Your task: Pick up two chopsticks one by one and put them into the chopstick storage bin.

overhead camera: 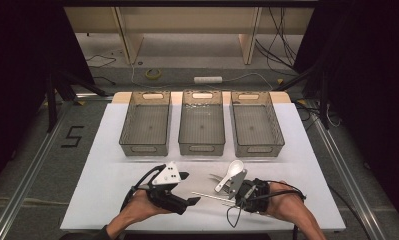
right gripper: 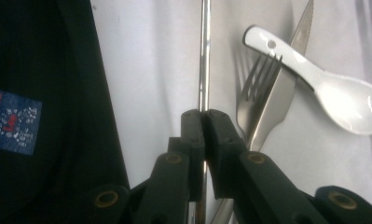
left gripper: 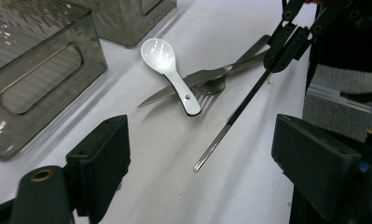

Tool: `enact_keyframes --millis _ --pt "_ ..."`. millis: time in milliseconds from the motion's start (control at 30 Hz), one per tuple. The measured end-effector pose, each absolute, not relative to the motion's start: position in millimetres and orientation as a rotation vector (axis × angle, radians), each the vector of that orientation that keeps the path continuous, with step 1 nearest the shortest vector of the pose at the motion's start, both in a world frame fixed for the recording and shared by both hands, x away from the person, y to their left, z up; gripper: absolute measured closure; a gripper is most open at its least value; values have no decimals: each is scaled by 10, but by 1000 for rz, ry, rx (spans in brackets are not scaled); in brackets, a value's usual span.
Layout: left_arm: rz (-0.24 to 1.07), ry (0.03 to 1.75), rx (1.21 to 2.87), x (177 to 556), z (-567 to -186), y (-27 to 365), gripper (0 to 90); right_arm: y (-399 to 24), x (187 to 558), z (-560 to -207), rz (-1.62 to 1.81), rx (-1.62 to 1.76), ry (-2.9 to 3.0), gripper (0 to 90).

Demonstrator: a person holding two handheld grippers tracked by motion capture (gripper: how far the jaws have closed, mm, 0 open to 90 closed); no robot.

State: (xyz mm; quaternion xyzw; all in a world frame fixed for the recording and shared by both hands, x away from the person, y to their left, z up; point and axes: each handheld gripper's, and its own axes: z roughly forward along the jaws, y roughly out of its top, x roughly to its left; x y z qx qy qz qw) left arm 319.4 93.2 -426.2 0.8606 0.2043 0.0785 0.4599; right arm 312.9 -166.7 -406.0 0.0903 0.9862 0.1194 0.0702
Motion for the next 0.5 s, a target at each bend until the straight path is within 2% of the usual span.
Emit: enact_keyframes --millis 167,500 --pt "211 441 2165 3206 -4277 810 215 -1612 3151 -4055 356 225 2966 863" --pt "220 310 2266 3179 -4302 648 356 -1503 3127 -4022 370 197 2963 863"
